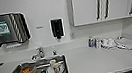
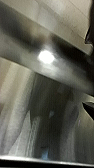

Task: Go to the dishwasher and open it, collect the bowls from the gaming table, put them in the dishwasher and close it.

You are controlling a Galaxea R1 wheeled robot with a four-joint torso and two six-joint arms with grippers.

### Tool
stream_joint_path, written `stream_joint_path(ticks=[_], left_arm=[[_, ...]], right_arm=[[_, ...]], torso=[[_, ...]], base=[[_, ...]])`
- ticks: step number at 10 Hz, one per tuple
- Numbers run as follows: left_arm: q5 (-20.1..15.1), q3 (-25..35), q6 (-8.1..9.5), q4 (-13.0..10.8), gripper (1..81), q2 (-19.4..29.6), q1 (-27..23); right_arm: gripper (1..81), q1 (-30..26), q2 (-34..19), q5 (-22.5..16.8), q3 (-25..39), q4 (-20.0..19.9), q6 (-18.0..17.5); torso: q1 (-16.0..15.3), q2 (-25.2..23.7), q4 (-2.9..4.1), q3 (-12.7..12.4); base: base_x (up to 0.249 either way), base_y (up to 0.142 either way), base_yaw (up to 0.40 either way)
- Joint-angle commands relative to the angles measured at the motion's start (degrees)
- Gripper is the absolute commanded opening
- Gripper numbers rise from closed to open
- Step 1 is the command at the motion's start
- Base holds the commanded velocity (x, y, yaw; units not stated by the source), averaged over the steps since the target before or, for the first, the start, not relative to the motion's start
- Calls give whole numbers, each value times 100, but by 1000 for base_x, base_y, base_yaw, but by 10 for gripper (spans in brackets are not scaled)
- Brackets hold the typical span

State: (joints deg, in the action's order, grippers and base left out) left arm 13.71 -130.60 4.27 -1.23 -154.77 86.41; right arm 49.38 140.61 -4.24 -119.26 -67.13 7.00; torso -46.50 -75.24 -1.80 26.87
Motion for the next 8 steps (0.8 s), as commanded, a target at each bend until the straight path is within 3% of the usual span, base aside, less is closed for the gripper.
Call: stream_joint_path(ticks=[1,8], left_arm=[[-202,34,-22,0,811,95,-321],[-133,34,-22,0,811,86,-321]], right_arm=[[811,-3,-496,-885,-360,130,109],[811,428,-619,-1527,-298,332,109]], torso=[[0,0,0,0],[0,-2,0,-7]], base=[[0,0,0],[0,0,0]])
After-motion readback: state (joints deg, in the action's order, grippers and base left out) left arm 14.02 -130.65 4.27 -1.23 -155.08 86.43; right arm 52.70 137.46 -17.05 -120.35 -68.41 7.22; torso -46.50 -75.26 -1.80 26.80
